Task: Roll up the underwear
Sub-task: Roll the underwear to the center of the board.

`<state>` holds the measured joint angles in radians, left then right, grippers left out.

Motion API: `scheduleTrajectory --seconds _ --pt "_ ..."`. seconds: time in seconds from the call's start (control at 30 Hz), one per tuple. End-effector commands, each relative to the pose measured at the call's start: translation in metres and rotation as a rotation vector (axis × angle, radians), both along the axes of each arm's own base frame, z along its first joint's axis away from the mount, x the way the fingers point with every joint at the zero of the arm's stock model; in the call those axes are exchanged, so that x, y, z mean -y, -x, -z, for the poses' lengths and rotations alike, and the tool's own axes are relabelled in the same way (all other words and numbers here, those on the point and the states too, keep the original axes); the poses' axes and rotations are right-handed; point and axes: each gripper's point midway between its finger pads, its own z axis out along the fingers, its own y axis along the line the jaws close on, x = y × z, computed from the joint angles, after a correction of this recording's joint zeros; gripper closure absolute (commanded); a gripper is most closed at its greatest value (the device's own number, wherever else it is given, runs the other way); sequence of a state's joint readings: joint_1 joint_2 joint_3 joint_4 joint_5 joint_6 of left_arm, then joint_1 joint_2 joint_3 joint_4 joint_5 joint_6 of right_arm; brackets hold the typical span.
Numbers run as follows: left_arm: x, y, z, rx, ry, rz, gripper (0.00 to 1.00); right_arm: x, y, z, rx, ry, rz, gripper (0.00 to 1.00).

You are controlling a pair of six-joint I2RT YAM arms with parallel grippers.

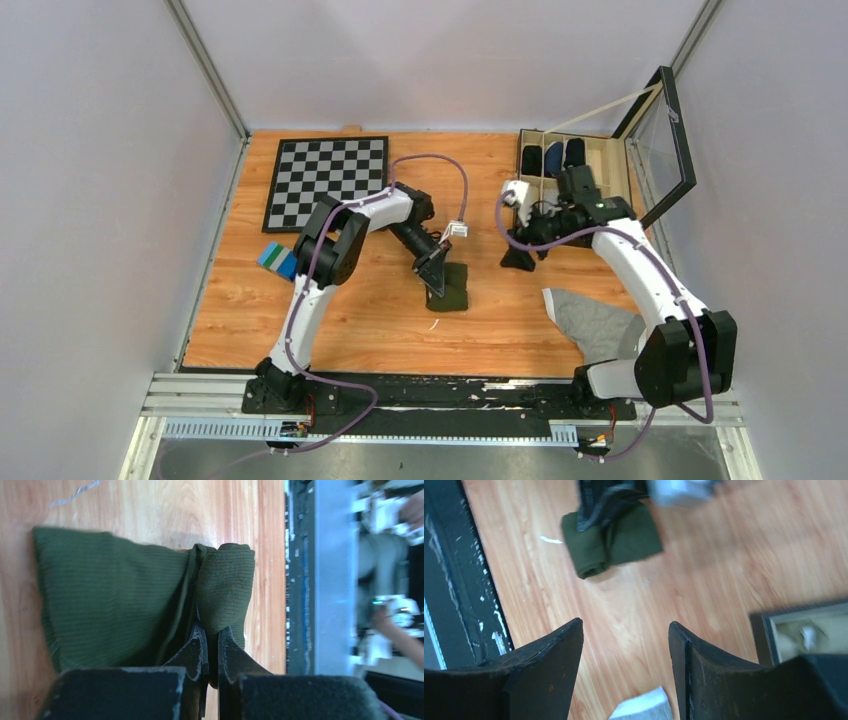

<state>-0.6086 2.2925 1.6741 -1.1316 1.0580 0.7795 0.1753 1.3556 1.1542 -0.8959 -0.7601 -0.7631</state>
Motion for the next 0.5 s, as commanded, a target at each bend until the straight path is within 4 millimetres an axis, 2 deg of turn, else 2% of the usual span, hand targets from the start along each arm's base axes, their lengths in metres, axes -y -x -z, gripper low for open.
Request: scheduleTrajectory --seconds 0.0,0.07,0.13,0.2,0.3,0.47 --pt "-0.016 0.021 -0.001 -0.243 -0.042 0.019 0.97 -0.044 0.027 0.026 0.061 0.048 -0.265 0.38" --pt "-0.015 0.022 0.005 -0.268 -0.056 0.008 0.97 -0.061 0.041 0.051 0.044 0.12 -0.363 0.42" --pt "-0.014 0.019 0.011 -0.276 -0.089 -0.021 0.98 -0.084 0.056 0.068 0.057 0.163 -0.461 0.45" --pt "-0.013 0.016 0.016 -0.268 -0.107 -0.043 0.98 -0.098 0.058 0.081 0.089 0.195 -0.496 0.47" --pt "-0.011 0.011 0.023 -0.249 -0.137 -0.084 0.97 -0.119 0.064 0.095 0.143 0.228 -0.543 0.47" --pt "-0.014 0.01 0.032 -0.236 -0.179 -0.104 0.97 -0.135 0.071 0.107 0.175 0.246 -0.572 0.46"
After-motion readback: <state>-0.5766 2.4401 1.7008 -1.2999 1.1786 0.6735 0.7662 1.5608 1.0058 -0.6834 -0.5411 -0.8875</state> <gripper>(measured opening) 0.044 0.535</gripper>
